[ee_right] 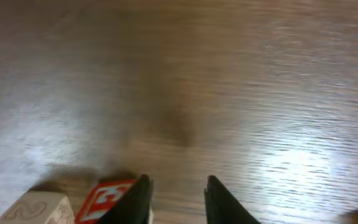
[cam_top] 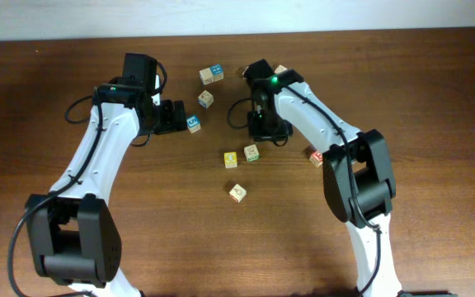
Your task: Rotate 4 blocks
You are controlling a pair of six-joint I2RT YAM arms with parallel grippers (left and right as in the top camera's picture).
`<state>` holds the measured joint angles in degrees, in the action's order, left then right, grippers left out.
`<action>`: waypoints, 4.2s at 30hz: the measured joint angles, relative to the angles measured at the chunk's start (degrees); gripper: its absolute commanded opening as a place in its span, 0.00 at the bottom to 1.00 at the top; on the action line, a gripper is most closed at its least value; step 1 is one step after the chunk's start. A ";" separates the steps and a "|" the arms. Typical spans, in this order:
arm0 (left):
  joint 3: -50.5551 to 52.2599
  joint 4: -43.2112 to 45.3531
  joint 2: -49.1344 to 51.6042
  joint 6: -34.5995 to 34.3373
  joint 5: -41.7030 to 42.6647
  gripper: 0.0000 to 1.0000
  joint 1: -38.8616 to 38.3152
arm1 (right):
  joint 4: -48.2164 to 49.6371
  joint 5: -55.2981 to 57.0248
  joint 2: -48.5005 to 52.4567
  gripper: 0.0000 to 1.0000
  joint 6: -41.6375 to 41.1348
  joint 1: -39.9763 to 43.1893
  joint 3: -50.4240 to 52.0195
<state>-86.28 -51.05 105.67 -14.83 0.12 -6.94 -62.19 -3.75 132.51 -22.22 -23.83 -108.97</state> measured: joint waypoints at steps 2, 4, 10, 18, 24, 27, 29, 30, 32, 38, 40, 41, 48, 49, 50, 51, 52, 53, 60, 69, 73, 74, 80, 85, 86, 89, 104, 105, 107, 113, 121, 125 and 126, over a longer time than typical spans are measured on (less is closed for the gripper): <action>0.00 0.00 0.00 0.00 0.00 0.99 0.00 | -1.14 0.04 0.00 0.21 -0.37 1.36 0.00; 0.00 0.00 0.00 0.00 0.00 0.99 0.00 | -2.32 -0.90 0.00 0.21 -0.55 1.73 0.02; 0.00 0.00 0.00 0.00 0.00 0.99 0.00 | -1.03 -2.99 0.00 0.21 -0.52 -2.36 2.08; 0.00 0.00 0.00 0.00 0.00 0.99 0.00 | 0.09 -6.32 0.00 0.19 -0.57 -4.13 2.38; 0.00 0.00 0.00 0.00 0.00 0.99 0.00 | -3.02 -7.54 0.00 0.17 -0.57 -5.20 2.40; 0.00 0.00 0.00 0.00 0.00 0.99 0.00 | -4.04 -8.61 0.00 0.17 -0.57 -5.31 2.40; 0.00 0.00 0.00 0.00 0.00 0.99 0.00 | -4.04 -8.85 0.00 0.18 -0.50 -5.42 2.40; 0.00 0.00 0.00 0.00 0.00 0.99 0.00 | -4.02 -8.79 0.00 0.18 -0.48 -5.42 2.40; 0.00 0.00 0.00 0.00 0.00 0.99 0.00 | -3.15 -6.56 0.00 0.18 -0.46 -5.07 2.38; 0.00 -0.04 0.00 0.00 0.00 0.99 0.00 | 6.67 -4.55 0.00 0.19 4.00 -0.66 2.36; 0.02 -0.02 0.00 0.02 0.00 0.99 0.00 | 7.85 -5.20 0.00 0.19 5.22 -1.29 2.36; 0.00 0.00 0.00 0.00 -0.02 0.99 0.00 | 7.93 -5.38 0.00 0.19 5.60 -1.86 2.36; 0.00 -0.02 0.00 0.00 -0.02 0.99 0.00 | 7.10 -6.29 0.00 0.19 6.38 -5.38 2.36; 0.00 0.00 0.00 0.00 -0.02 0.99 0.00 | 6.93 -6.29 0.00 0.18 6.40 -5.53 2.36; 0.00 0.00 0.00 0.00 -0.02 0.99 0.00 | 6.69 -6.29 0.00 0.18 6.38 -5.60 2.36; 0.00 0.00 0.00 0.00 -0.02 0.99 0.00 | 6.45 -6.29 0.00 0.18 6.38 -5.68 2.36; 0.00 0.00 0.00 0.00 0.00 0.99 0.00 | 6.16 -6.27 0.00 0.19 6.38 -5.81 2.36; 0.02 0.00 0.00 0.00 0.00 0.99 0.00 | 5.81 -6.29 0.00 0.18 6.40 -6.08 2.36; 0.00 0.00 0.00 0.00 0.00 0.99 0.00 | 5.66 -6.47 0.00 0.18 6.38 -6.75 2.36; 0.00 -0.02 0.00 0.00 0.00 0.99 0.00 | 0.57 -12.35 0.00 0.19 7.02 -7.80 -2.73; 0.00 -0.02 0.00 0.00 -0.02 0.99 0.00 | -2.49 -12.94 0.00 0.19 4.09 -11.02 -2.62; 0.00 0.00 0.00 0.00 0.00 0.99 0.00 | -2.58 -13.11 0.00 0.19 3.56 -11.47 -2.34; 0.00 0.00 0.00 0.00 -0.02 0.99 0.00 | 1.49 -13.77 -0.57 0.23 1.44 -13.11 0.09; 0.00 0.00 0.00 0.00 -0.02 0.99 0.00 | 4.92 -10.23 -0.55 0.24 -0.28 -13.75 2.93; 0.00 0.00 0.00 0.00 -0.02 0.99 0.00 | 5.22 -9.70 -0.55 0.24 -0.31 -13.60 2.93; 0.00 -0.02 0.00 0.02 -0.02 0.99 0.00 | 6.34 -8.90 -0.55 0.24 -0.28 -12.35 2.93; 0.00 0.02 0.00 0.00 -0.02 0.99 0.00 | 1.53 -7.74 -0.55 0.24 2.10 -2.75 0.35; 0.00 -0.02 0.00 0.00 -0.02 0.99 0.00 | 2.01 -6.27 -0.57 0.30 2.56 -2.64 -1.42; 0.00 0.00 0.00 0.00 -0.04 0.99 0.00 | 5.07 -3.54 -0.61 0.40 4.04 -2.14 -2.69; 0.00 -0.02 0.00 0.00 -0.15 0.99 0.00 | 8.96 0.42 0.07 0.41 10.80 -1.57 -2.80; 0.00 0.00 0.00 0.00 -0.15 0.99 0.00 | 2.62 1.38 1.95 0.34 12.28 -1.51 -2.80; 0.00 -0.02 0.00 0.00 -0.17 0.99 0.00 | -2.73 1.29 1.95 0.32 10.34 -1.49 -2.80; 0.00 0.00 0.00 0.00 -0.17 0.99 0.00 | -3.69 0.72 1.95 0.32 9.64 -1.46 -2.80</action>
<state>-86.28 -51.05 105.67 -14.83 -0.05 -6.94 -65.89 -3.03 134.45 -12.58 -25.30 -111.77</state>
